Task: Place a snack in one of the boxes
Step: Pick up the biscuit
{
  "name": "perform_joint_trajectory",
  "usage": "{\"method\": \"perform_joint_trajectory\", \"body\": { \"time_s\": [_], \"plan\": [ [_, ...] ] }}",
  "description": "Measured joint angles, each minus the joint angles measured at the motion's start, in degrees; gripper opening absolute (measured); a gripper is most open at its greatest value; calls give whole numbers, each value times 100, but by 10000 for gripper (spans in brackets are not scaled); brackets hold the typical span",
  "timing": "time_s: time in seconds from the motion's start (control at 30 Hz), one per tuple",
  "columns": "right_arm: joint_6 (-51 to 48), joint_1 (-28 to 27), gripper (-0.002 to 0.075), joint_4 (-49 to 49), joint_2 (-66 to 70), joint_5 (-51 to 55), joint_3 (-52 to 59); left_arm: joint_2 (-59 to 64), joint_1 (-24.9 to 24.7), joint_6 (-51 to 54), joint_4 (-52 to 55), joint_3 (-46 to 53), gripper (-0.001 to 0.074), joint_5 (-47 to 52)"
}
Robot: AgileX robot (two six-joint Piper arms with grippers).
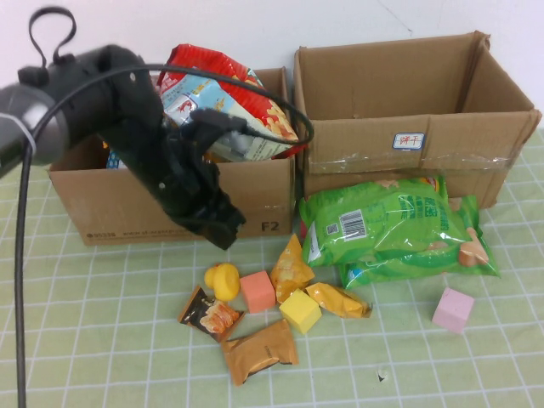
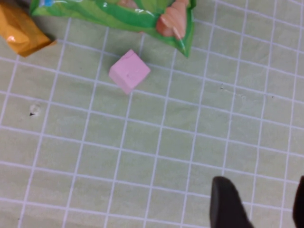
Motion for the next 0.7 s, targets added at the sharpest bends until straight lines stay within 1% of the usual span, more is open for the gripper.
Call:
{"method": "perform_joint_trajectory", "body": {
  "time_s": [0.07,0.1,0.17,0.2,0.37,0.4,0.47,0.57,0.7],
  "plan": [
    [27,0,297,-34,0,12,0,0,0,0,158,-98,6,78],
    [28,0,297,-43,-10,12,0,0,0,0,256,-107,22,129],
    [85,0,296,-57,-10,12,3,0,0,0,494,-24,92,161],
    [124,0,296,-57,-10,12,3,0,0,-17,582,48,137,161],
    [175,0,292,-71,-10,-142,3,0,0,-316,611,734,468,-165],
    [179,0,288,-71,-10,-178,13,0,0,-374,611,879,524,-267],
    [213,0,281,-71,-23,-319,86,37,0,-452,611,1096,603,-512],
    [273,0,277,-48,-25,-532,284,142,-10,-484,635,1200,648,-748],
    [395,0,274,-37,-25,-676,574,349,-118,-495,676,1205,662,-1063]
  ]
}}
